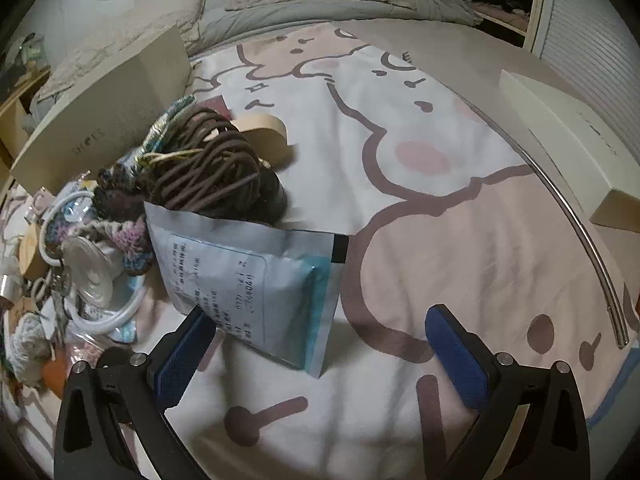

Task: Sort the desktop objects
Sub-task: 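Lower the left gripper around the white plastic ring while the right gripper approaches the packet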

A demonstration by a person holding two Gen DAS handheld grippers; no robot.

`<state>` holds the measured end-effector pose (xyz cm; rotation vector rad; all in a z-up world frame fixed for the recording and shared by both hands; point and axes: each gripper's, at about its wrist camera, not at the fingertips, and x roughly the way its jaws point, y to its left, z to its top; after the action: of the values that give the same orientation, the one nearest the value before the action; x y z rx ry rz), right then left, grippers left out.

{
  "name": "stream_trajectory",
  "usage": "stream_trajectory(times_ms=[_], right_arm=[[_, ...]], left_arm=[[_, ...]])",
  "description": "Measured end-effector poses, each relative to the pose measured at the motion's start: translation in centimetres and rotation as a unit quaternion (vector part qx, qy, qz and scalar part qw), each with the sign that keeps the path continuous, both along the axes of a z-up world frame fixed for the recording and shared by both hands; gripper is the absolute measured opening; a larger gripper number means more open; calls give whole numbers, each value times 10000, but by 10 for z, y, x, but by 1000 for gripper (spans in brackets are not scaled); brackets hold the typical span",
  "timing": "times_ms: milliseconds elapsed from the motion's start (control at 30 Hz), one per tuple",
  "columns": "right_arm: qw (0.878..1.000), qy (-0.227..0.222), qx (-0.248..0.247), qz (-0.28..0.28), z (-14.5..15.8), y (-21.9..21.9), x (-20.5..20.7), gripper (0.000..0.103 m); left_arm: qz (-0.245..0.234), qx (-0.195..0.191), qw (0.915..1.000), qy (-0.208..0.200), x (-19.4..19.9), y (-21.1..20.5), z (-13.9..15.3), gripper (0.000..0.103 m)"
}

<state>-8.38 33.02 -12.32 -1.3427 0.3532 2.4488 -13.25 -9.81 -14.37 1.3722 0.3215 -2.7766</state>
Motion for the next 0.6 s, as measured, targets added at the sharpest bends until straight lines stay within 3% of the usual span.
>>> stream_trajectory(times_ms=[200,600], right_arm=[[9995,299,-117,41,9,-1,0,103],[9983,486,-318,84,13,-9,-2,103]], left_arm=[[-13,234,9997,-55,1,-6,-2,85],[47,170,9996,240,9,-14,15,85]])
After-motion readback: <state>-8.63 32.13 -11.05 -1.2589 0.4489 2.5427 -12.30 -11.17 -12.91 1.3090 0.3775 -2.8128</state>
